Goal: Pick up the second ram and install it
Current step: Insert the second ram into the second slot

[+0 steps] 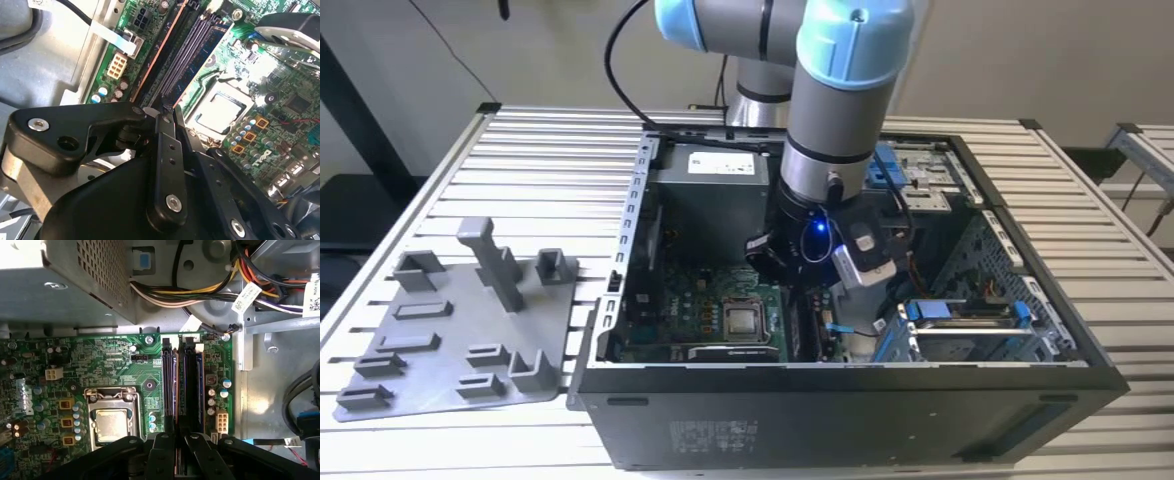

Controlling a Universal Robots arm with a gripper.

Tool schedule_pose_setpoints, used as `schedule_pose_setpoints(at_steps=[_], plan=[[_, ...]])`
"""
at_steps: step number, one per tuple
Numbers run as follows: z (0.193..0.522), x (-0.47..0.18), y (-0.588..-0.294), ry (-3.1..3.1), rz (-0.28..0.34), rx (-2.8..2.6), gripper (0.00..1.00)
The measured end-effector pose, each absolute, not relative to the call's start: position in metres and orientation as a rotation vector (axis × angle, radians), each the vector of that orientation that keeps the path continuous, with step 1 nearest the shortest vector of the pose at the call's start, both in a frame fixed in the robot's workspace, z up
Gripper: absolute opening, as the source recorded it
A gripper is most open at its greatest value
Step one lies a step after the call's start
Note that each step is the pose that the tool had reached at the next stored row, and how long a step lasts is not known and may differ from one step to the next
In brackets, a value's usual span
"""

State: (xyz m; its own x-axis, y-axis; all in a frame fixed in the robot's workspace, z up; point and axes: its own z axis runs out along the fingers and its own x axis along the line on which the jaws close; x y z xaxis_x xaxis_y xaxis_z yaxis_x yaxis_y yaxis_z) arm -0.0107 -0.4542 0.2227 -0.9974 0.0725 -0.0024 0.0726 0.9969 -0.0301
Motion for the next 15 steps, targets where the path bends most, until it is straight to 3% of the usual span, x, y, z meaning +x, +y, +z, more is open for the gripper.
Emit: schedule_pose_setpoints(at_steps=[15], plan=[[0.2178,-0.0106,-0.4541,3.138,-0.047,0.114,0.14]])
